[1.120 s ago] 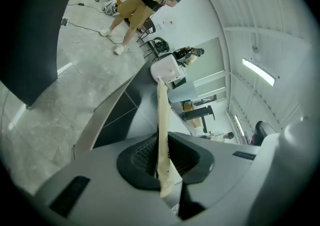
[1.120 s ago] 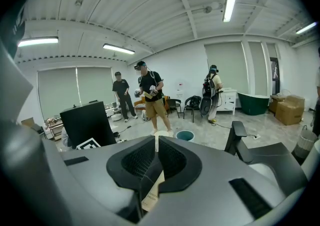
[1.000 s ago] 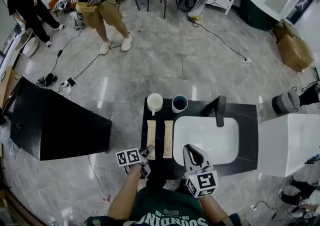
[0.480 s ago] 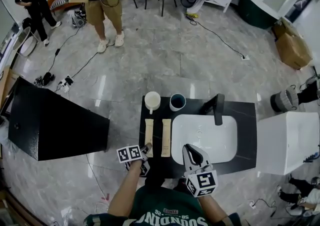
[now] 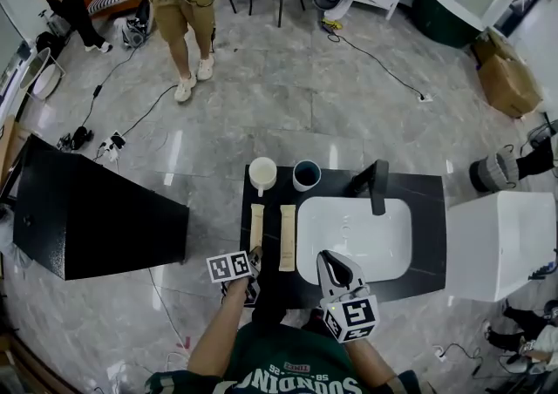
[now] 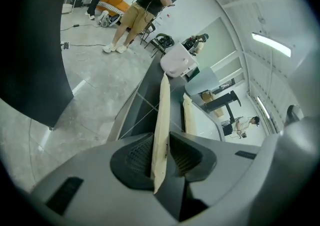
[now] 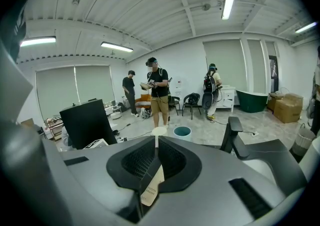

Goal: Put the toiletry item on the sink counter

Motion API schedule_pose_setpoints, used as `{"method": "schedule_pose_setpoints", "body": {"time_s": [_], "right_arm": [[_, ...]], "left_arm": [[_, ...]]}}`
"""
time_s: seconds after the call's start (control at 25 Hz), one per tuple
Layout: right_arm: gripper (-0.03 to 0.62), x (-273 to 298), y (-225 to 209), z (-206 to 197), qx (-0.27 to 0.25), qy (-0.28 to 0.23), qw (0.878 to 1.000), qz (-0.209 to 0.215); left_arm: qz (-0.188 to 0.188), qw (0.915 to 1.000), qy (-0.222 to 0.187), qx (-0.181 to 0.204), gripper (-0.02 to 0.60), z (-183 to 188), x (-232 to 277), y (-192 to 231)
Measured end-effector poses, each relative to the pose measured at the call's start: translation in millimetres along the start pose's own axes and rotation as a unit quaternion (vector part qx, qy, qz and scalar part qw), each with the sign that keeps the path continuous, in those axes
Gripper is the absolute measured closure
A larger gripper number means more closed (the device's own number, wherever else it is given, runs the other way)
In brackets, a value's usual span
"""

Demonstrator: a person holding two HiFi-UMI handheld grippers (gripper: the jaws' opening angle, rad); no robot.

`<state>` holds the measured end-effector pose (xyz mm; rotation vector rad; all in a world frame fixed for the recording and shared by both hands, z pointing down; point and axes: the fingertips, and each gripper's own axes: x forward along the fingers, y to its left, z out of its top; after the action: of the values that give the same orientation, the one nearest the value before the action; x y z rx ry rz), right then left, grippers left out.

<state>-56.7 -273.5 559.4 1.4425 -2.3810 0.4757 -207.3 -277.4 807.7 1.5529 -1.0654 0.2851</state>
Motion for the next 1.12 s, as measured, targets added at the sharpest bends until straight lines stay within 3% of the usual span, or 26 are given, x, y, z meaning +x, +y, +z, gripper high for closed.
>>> {"method": "schedule_pose_setpoints", "body": {"time_s": [0.2,0.52,0.96,1.12], "right_arm": [[0.545,-2.5,1.8,0.0,-0.002,-0.001,1.000,0.000],[0.545,-8.5,6.9,1.5,-0.007,-0.004,1.000,0.001],[0.545,-18.0,11.6,6.2,-0.011,-0.012,1.000,0.005],[0.545,-19.1,11.5,3.8,-0.014,-0.011,1.000,0.007]], "left_arm": [[0.010,0.9996,-0.005,0.027,0.456,2.2,-2.2,-3.6],[0.010,0.9993,-0.011,0.035,0.451,8.0,-11.7,-5.9],[0.018,0.9995,-0.013,0.024,0.453,-1.1,-22.8,6.7],[0.016,0.9997,-0.015,0.007,0.500,-0.6,-17.1,9.4]]}}
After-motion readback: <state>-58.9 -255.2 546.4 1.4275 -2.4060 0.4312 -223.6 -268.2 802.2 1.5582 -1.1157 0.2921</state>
